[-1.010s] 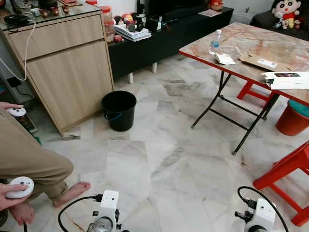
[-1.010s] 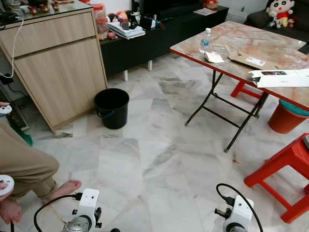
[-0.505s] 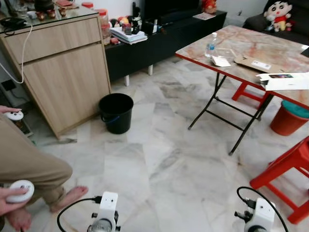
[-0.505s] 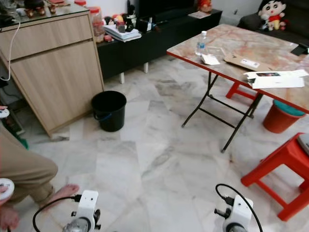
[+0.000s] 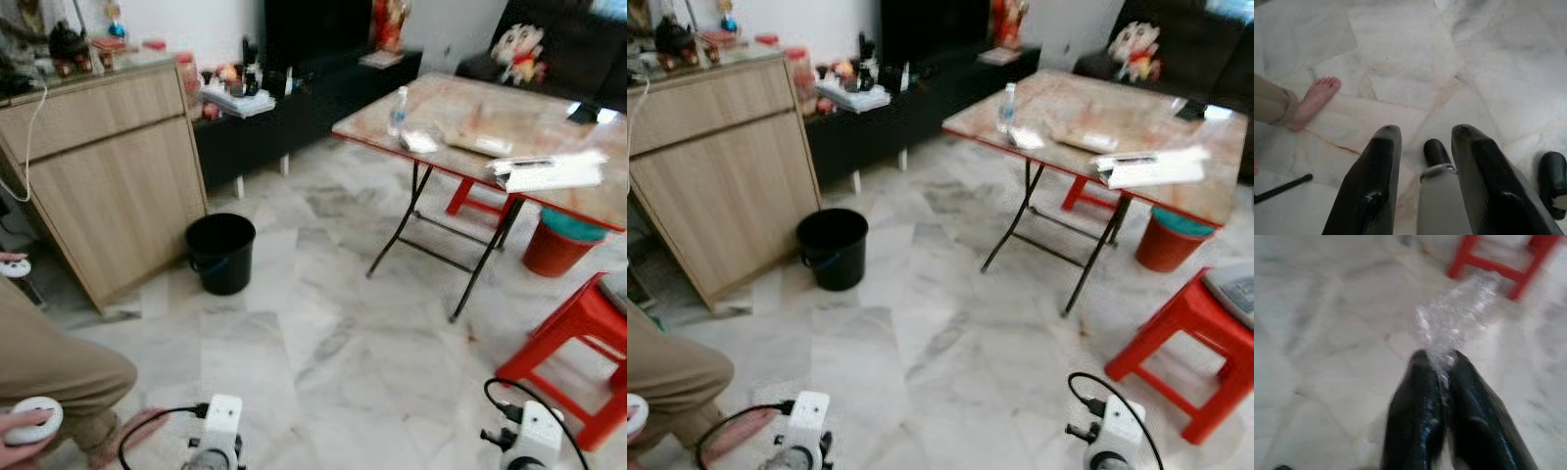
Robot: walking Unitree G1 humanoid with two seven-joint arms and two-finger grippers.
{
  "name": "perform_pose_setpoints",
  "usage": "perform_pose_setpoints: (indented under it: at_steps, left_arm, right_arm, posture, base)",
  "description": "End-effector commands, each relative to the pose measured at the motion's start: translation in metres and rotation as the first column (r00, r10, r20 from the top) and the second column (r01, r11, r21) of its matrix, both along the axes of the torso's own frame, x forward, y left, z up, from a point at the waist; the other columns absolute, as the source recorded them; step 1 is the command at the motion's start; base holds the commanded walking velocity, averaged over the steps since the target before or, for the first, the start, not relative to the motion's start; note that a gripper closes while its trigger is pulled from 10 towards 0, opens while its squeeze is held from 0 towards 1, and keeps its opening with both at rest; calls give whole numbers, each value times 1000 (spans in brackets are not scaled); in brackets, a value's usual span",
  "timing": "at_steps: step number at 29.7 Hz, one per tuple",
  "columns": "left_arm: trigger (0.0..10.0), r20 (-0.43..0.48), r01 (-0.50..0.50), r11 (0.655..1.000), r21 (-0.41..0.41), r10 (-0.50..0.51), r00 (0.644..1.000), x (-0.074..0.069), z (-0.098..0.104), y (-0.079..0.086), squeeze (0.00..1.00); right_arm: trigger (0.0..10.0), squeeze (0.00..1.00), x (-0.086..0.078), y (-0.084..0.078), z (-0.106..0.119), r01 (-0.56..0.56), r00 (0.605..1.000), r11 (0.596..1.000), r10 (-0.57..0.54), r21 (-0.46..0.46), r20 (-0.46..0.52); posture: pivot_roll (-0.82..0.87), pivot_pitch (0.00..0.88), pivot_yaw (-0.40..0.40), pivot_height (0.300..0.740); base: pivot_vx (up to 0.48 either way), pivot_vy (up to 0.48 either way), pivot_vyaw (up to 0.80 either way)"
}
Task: Picking trash to rubbish bin
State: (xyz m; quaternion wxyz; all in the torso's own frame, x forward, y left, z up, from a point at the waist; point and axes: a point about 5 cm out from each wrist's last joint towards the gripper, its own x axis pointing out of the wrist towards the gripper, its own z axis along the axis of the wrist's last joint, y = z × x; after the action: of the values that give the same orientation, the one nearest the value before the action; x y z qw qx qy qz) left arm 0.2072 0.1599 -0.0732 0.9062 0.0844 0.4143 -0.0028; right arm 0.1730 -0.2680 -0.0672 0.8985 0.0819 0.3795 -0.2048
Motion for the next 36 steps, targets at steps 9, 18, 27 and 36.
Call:
perform_pose_setpoints:
  at_steps: [9, 18, 27, 36]
  left_arm:
    - [10000, -16, 27, 1000, -3, -27, 999, -2, -2, -7, 0]
    - [10000, -18, 27, 1000, -4, -27, 999, -3, -2, -8, 0]
    - [10000, -17, 17, 1000, -5, -17, 1000, -3, -2, -7, 0]
    - [10000, -16, 2, 1000, -5, -2, 1000, -3, -2, -5, 0]
  right_arm:
    - [10000, 0, 4, -4, 3, 12, 1000, 1000, -12, -8, 11]
    - [10000, 0, 4, -5, 4, 7, 1000, 1000, -7, -16, 8]
    - [10000, 0, 5, -5, 4, 4, 1000, 1000, -4, -16, 12]
    - [10000, 0, 6, -8, 6, 27, 999, 1000, -26, -15, 20]
  posture:
    - [-126, 0, -60, 740]
    - [-126, 9, -62, 740]
    - [-118, 26, -73, 740]
    - [-118, 31, -77, 740]
  base:
    - [330, 0, 89]
    - [360, 0, 0]
    - [316, 0, 119]
    - [320, 0, 340]
